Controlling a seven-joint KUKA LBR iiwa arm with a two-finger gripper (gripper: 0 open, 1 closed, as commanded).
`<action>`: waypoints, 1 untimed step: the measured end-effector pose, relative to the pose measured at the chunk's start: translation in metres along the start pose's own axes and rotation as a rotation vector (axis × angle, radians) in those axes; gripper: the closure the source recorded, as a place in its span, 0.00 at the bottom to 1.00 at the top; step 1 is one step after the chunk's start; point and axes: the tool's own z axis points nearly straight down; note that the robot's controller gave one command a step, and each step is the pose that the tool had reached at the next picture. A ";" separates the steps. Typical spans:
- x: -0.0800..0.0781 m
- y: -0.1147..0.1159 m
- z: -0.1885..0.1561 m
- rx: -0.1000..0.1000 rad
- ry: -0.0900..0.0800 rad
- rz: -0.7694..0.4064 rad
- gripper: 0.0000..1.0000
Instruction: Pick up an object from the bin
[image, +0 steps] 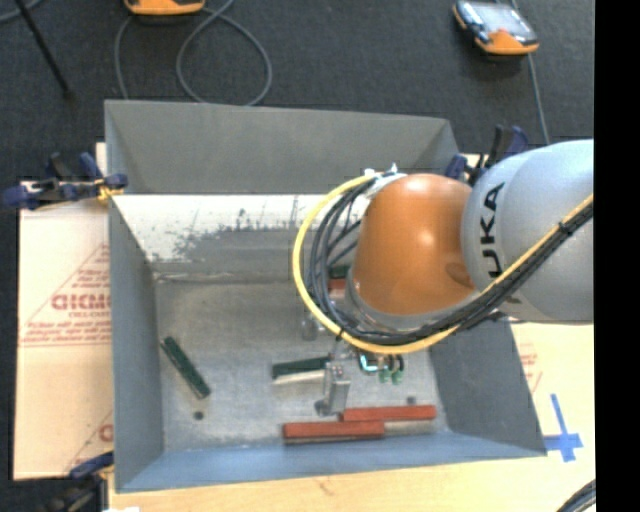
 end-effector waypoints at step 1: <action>-0.029 -0.082 0.128 0.001 -0.002 0.176 0.00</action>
Offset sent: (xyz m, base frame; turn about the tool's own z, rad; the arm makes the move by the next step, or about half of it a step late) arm 0.0295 -0.0784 -0.1254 0.1709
